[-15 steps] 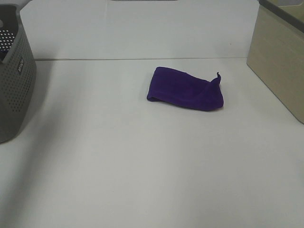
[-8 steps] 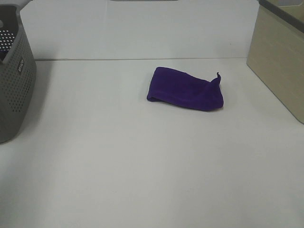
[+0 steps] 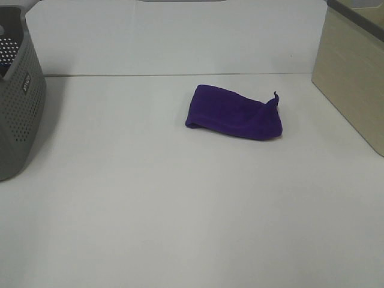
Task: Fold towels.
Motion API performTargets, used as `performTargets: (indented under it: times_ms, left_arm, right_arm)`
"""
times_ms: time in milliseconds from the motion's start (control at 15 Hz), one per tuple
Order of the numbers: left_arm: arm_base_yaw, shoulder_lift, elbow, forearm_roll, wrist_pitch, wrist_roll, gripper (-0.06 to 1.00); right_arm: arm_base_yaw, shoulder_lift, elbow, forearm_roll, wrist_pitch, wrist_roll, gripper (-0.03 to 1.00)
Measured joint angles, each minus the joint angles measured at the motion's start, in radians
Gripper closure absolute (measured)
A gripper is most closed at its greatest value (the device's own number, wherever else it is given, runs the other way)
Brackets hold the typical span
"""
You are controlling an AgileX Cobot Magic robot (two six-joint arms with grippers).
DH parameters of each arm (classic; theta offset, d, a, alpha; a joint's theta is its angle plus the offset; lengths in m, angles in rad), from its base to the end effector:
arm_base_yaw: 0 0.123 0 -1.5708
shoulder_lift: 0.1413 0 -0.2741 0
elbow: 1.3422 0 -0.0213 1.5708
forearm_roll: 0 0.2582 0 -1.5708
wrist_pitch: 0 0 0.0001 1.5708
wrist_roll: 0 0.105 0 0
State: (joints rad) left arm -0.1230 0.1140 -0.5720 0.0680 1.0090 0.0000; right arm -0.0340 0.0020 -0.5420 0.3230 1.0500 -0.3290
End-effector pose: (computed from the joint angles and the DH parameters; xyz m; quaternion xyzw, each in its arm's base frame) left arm 0.0387 0.0013 0.2975 0.0525 0.8485 0.0016 0.5265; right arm 0.0192 0.0283 0.2916 -0.1303 0.8185 0.0612 0.5561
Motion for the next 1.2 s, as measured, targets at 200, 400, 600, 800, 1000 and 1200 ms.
performTargets:
  times_ms: [200,400,600,800,1000,1200]
  left_arm:
    - [0.000,-0.113,0.061,-0.009,0.023,-0.006,0.10]
    - [0.000,-0.119,0.075,-0.052,0.041,0.000,0.13]
    - [0.000,-0.119,0.075,-0.056,0.041,0.007,0.13]
    - [0.000,-0.119,0.075,-0.061,0.041,0.007,0.13]
    - [0.066,-0.119,0.075,-0.088,0.041,0.007,0.13]
    - [0.156,-0.119,0.075,-0.093,0.041,0.007,0.13]
  right_arm:
    - [0.000,-0.006,0.011,-0.020,0.058,0.000,0.17]
    - [0.000,-0.006,0.033,-0.053,0.045,0.007,0.17]
    - [0.000,-0.006,0.034,-0.095,0.031,0.058,0.17]
    - [0.000,-0.006,0.034,-0.100,0.027,0.060,0.17]
    - [0.000,-0.006,0.034,-0.101,0.027,0.067,0.17]
    - [0.000,-0.006,0.034,-0.116,0.026,0.098,0.17]
